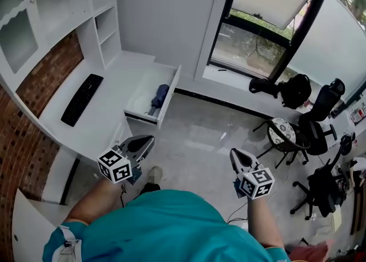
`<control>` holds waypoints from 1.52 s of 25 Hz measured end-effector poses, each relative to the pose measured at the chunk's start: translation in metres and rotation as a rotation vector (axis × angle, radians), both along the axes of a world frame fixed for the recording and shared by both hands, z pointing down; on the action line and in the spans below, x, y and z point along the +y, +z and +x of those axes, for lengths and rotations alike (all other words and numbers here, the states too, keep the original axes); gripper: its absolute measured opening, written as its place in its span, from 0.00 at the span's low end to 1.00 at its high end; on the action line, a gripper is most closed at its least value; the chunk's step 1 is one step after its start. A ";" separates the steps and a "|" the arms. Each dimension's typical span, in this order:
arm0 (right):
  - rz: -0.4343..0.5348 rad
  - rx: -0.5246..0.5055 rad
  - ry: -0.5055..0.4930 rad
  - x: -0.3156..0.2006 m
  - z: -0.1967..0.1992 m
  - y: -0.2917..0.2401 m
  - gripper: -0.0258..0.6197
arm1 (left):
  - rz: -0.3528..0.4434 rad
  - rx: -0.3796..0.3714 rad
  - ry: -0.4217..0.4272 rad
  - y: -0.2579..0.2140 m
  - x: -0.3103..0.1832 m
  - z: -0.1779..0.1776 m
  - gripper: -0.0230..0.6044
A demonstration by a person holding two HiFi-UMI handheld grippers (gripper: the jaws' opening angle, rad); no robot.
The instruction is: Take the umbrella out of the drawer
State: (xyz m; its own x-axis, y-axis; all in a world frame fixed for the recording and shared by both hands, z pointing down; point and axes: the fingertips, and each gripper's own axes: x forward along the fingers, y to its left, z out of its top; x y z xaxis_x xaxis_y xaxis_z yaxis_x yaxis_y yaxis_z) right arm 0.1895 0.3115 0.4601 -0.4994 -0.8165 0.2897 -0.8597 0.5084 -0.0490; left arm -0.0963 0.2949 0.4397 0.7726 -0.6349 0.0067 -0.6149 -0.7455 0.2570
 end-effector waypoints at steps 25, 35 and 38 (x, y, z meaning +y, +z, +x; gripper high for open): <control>0.030 -0.018 0.102 -0.356 -0.064 -0.026 0.07 | -0.015 -0.027 0.211 0.004 -0.378 -0.018 0.05; -0.010 -0.034 0.052 -0.408 -0.017 0.000 0.07 | -0.053 -0.047 0.146 0.016 -0.425 0.008 0.05; -0.003 -0.036 -0.002 -0.428 0.010 0.002 0.07 | -0.047 -0.064 0.089 0.016 -0.434 0.029 0.05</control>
